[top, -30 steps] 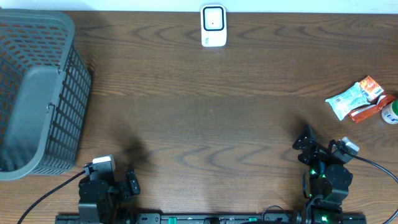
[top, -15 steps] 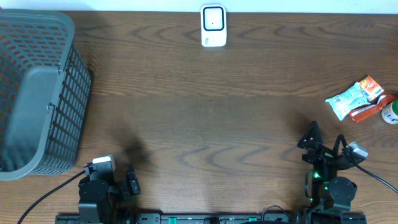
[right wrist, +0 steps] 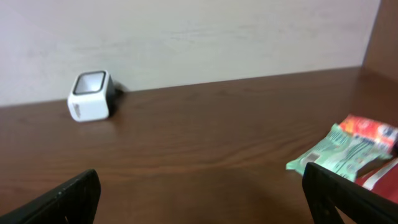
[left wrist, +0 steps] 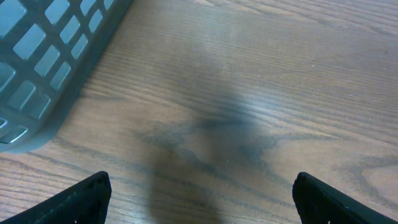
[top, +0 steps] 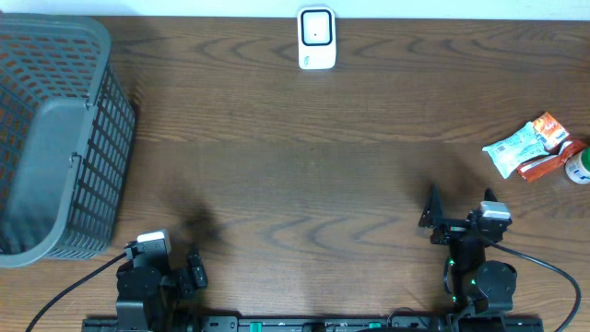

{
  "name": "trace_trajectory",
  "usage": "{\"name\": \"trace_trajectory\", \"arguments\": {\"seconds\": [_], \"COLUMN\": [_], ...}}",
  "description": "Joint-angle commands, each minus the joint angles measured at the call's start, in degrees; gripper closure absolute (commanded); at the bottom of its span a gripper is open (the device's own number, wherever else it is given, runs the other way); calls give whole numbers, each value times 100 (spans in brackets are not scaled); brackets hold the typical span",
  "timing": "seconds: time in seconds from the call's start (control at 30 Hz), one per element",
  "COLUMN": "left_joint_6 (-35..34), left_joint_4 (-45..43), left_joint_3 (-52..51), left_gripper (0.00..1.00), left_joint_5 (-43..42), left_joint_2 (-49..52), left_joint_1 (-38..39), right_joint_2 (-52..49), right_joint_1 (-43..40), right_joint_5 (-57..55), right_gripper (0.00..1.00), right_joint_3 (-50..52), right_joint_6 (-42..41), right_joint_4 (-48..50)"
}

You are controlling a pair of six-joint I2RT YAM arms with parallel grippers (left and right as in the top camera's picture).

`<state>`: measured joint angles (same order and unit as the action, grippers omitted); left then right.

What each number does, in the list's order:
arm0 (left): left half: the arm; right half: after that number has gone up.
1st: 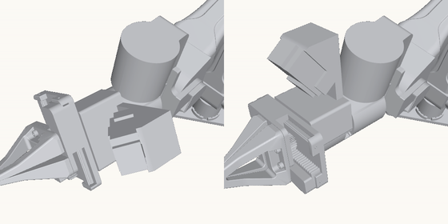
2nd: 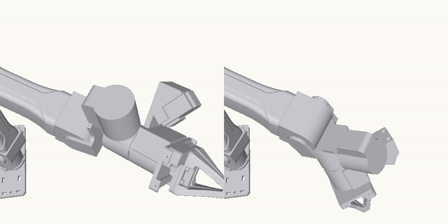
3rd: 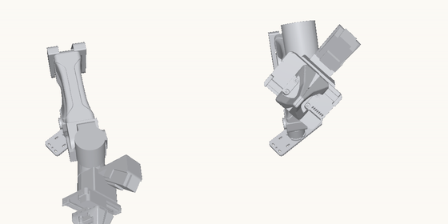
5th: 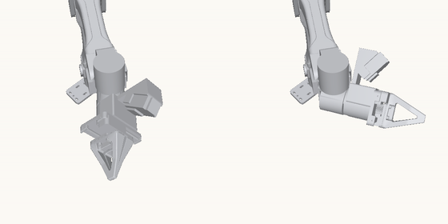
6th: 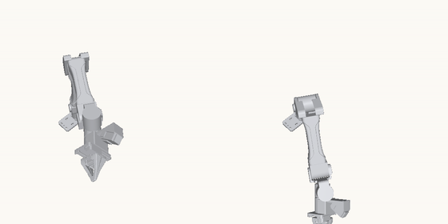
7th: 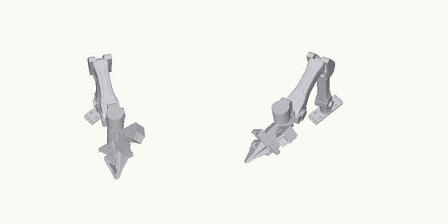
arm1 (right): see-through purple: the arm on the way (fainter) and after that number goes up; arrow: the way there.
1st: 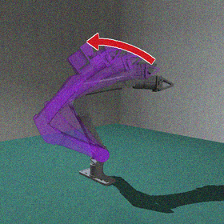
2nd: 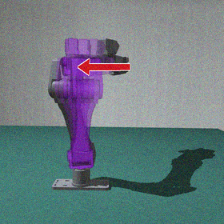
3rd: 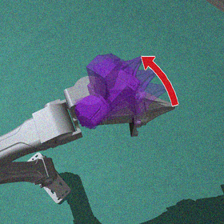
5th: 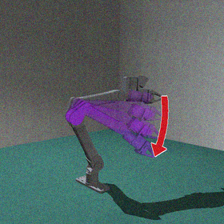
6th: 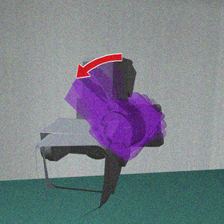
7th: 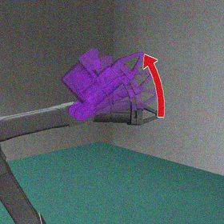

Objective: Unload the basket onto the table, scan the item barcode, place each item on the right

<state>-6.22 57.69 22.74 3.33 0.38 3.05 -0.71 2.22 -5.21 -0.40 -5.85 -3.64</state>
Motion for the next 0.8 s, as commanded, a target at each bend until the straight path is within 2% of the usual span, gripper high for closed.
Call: {"name": "trace_trajectory", "arguments": {"seconds": [0.0,0.77], "left_joint_6": [-52,-52], "left_joint_4": [31,31], "left_joint_3": [-4,-4], "left_gripper": [6,6], "left_joint_5": [26,26], "left_joint_2": [-7,-7], "left_joint_1": [-9,-9], "right_joint_2": [48,44], "right_joint_1": [39,-90], "right_joint_5": [-26,15], "right_gripper": [1,1], "right_joint_3": [9,9], "right_joint_6": [684,678], "right_joint_4": [-42,-22]}}
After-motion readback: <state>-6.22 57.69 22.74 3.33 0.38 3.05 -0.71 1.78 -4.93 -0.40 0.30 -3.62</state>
